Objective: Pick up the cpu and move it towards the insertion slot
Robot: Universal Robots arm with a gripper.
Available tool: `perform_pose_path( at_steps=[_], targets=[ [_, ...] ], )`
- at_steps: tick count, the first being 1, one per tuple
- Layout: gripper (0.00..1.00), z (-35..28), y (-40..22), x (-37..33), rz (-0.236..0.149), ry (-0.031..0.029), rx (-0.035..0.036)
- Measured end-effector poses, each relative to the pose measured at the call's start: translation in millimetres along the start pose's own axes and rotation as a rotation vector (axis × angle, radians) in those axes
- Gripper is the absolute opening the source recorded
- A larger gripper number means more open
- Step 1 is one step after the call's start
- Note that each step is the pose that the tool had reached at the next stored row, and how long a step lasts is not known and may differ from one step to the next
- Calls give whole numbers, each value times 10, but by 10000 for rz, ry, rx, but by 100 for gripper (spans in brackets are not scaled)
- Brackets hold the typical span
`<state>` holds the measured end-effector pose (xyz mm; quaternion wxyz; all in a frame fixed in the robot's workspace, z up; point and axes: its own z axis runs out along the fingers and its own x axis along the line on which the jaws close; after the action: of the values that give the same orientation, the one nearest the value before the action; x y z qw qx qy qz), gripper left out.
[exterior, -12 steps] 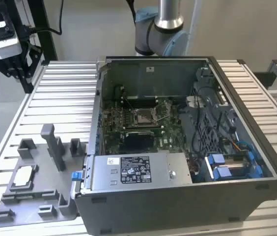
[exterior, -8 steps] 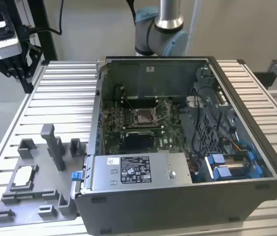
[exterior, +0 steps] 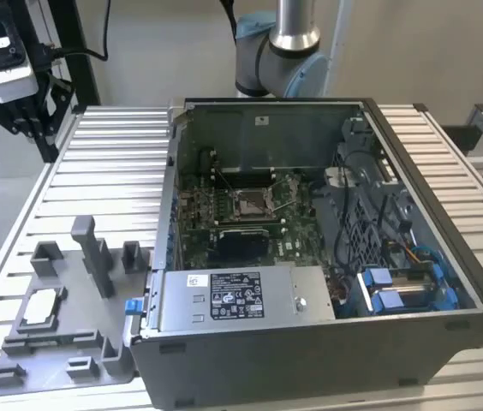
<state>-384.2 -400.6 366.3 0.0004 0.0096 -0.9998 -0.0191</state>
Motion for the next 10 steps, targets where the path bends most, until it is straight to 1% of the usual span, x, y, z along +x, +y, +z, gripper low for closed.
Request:
perform_pose_path(
  at_steps=[3,5,7,10],
  targets=[
    [0,0,-15,18,1,0,0],
    [0,-1,-43,48,0,0,0],
    [0,-1,-87,82,1,0,-1],
    [0,-3,-174,126,1,1,-2]
  ],
)
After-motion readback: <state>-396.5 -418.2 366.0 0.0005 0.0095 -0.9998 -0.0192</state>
